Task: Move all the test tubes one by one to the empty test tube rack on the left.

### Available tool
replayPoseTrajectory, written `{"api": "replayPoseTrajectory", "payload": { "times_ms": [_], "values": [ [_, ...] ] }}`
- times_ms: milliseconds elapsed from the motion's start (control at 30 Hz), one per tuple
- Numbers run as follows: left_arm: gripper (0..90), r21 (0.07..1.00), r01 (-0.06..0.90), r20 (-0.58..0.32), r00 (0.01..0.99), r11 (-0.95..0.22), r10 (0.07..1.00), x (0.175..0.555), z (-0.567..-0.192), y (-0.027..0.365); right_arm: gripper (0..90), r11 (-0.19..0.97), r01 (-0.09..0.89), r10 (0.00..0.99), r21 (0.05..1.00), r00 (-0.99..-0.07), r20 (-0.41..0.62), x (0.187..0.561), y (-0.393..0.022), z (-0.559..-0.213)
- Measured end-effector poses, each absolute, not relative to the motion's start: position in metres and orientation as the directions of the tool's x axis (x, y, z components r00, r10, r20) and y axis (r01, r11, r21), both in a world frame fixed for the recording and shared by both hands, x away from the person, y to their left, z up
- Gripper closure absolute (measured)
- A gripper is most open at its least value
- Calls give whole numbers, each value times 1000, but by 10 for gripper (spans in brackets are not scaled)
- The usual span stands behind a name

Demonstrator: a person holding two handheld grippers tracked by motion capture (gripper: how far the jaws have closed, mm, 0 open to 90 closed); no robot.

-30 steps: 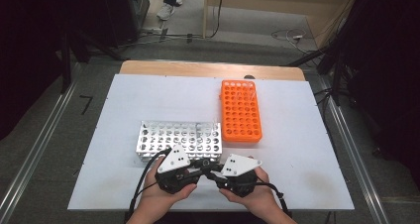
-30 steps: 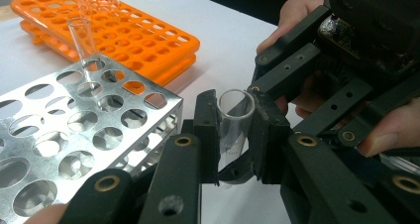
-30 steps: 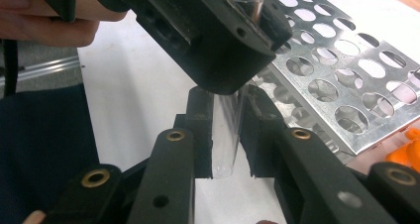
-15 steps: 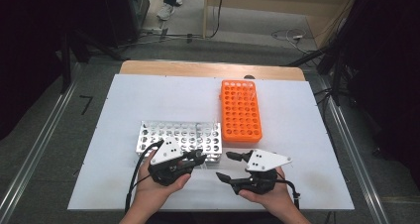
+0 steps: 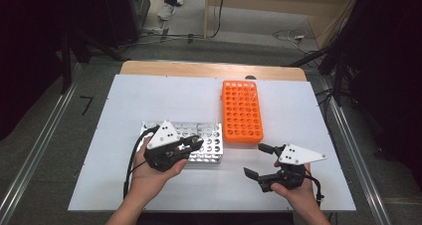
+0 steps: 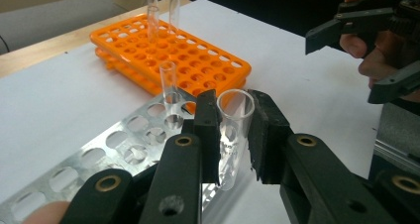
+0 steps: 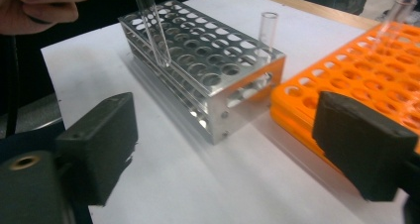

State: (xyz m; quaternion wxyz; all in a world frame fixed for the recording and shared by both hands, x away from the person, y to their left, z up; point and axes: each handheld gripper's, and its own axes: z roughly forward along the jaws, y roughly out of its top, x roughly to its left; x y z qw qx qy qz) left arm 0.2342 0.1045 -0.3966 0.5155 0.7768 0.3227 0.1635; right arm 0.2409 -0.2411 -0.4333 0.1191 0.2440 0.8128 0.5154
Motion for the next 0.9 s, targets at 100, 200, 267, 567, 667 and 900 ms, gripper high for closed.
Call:
{"api": "replayPoseTrajectory", "payload": {
  "times_ms": [100, 200, 267, 567, 667, 900],
  "values": [
    [765, 908, 329, -74, 733, -259, 676, 240, -392, 105, 39, 335, 289, 534, 897, -843, 72, 244, -253, -434],
    [766, 909, 329, -72, 729, -256, 681, 247, -389, 106, 2, 324, 300, 540, 897, -837, 84, 247, -265, -435],
    [766, 908, 332, -72, 726, -257, 684, 251, -387, 106, 0, 309, 309, 552, 899, -828, 95, 250, -272, -435],
    [766, 903, 332, -50, 713, -274, 699, 272, -381, 107, 0, 284, 346, 612, 894, -783, 109, 266, -299, -441],
    [766, 901, 341, -59, 711, -269, 701, 279, -381, 108, 0, 270, 358, 625, 894, -771, 120, 269, -304, -443],
    [766, 897, 350, -64, 708, -270, 703, 294, -384, 102, 0, 277, 358, 630, 892, -769, 113, 271, -306, -444]
  ]
}}
